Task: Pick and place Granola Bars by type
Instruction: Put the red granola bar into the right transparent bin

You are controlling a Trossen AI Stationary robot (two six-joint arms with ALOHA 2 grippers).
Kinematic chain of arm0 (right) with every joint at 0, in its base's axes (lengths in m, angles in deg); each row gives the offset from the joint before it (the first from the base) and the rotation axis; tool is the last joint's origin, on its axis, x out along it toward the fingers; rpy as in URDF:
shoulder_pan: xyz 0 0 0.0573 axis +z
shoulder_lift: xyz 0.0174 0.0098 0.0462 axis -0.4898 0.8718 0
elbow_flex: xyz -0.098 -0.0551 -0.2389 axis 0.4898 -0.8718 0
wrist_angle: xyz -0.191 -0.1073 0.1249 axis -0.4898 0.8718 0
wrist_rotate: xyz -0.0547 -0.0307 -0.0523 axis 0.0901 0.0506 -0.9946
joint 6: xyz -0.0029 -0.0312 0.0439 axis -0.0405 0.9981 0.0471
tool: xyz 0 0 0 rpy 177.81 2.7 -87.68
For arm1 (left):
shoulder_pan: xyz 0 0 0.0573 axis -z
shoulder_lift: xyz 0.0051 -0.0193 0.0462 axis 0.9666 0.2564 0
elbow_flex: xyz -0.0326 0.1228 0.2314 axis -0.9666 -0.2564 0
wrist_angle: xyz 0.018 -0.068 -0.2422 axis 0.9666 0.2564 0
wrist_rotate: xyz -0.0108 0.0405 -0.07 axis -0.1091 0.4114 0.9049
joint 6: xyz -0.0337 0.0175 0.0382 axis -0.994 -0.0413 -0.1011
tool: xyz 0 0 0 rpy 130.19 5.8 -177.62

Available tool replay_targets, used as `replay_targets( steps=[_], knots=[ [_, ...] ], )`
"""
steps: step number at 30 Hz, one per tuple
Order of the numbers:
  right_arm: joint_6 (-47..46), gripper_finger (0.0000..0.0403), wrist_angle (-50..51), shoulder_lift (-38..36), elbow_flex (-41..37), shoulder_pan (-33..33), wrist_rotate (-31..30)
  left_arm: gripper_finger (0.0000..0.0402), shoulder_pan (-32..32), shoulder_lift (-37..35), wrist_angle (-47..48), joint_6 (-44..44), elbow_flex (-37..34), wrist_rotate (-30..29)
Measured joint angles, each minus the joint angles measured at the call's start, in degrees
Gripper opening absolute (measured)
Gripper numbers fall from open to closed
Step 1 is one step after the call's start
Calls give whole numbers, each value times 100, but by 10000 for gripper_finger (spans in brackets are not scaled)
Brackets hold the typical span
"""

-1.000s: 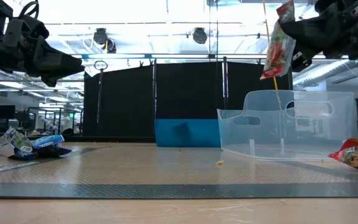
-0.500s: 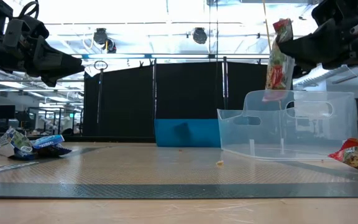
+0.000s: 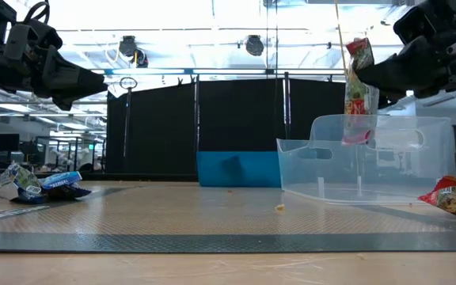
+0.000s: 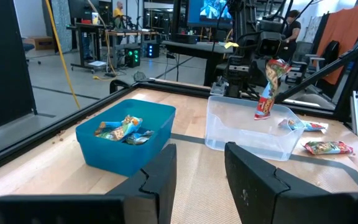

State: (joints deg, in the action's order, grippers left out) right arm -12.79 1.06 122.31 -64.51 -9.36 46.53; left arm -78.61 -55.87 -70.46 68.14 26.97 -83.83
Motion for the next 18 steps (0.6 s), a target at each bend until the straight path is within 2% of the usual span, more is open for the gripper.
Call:
replay_targets(
  steps=[18],
  knots=[
    [-299, 4, 492, 0, 0, 0, -39, 138, 0, 0, 0, -1, 0, 0]
  ],
)
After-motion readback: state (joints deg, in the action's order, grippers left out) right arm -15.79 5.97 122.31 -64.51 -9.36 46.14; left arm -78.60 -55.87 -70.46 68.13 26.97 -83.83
